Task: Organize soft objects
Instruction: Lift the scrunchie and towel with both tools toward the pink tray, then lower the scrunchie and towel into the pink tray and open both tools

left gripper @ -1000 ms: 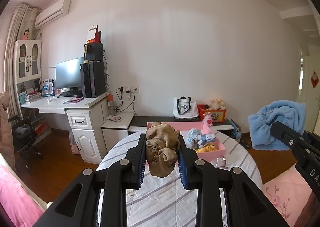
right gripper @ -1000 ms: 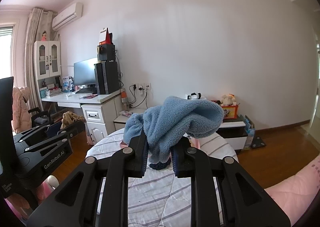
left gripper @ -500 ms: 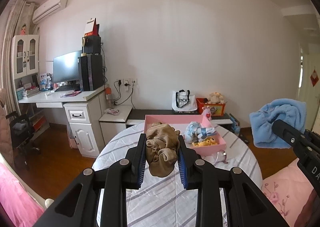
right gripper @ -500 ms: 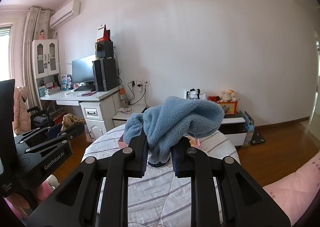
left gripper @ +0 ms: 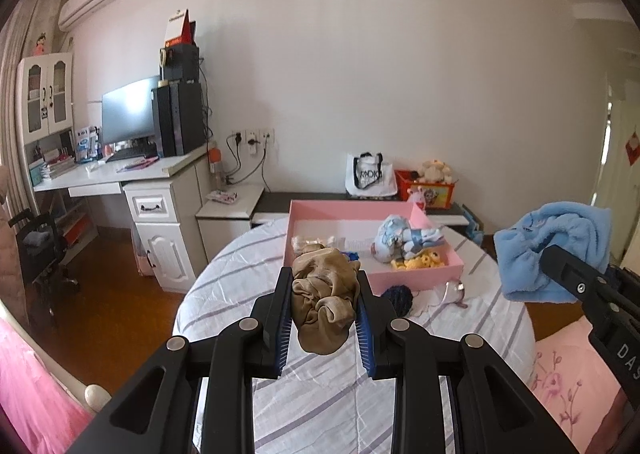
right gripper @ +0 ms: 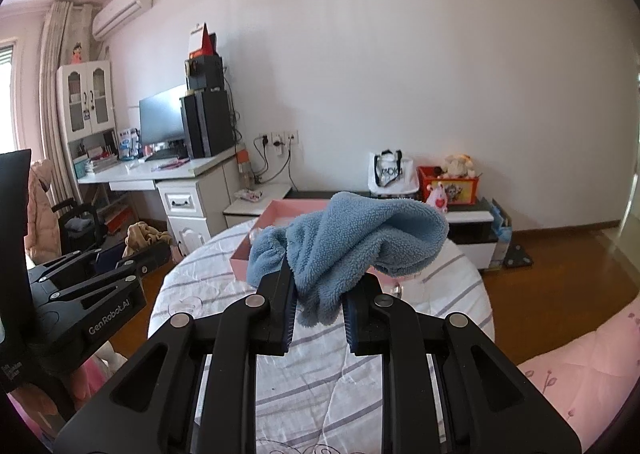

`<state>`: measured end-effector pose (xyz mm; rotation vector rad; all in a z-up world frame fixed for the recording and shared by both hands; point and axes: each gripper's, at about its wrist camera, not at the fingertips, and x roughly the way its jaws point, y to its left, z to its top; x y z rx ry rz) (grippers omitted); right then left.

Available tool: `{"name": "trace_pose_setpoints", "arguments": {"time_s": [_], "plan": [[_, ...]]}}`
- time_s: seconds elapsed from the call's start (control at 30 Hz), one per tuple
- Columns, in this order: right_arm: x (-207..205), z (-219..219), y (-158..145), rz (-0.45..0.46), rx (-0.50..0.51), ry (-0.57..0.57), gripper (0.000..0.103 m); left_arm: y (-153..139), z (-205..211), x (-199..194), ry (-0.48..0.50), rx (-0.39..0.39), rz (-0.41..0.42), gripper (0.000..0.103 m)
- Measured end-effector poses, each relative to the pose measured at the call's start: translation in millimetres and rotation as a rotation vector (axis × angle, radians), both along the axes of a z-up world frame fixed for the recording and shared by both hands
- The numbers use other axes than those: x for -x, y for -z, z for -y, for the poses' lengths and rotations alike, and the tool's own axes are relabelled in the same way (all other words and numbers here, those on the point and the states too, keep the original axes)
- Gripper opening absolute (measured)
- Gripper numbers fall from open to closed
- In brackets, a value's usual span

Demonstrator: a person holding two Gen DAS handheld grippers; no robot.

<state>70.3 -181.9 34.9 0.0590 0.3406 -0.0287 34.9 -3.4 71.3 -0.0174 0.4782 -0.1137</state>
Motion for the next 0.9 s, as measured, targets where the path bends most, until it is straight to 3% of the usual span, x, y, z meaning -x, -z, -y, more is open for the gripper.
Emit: {"name": "trace_pose_setpoints", "arguments": {"time_s": [0.37, 0.9], "plan": [[-47.3, 11.7, 24.1, -0.107, -0.032, 0.007, 0.018, 12.1, 9.0, -69.2, 0.022, -0.009, -0.108, 0.025], [-135.3, 26.1, 60.8, -0.241, -0.077, 0.008, 0.018, 31.7, 38.5, -216.7, 0.054, -0.040, -0.255, 0.025]]}}
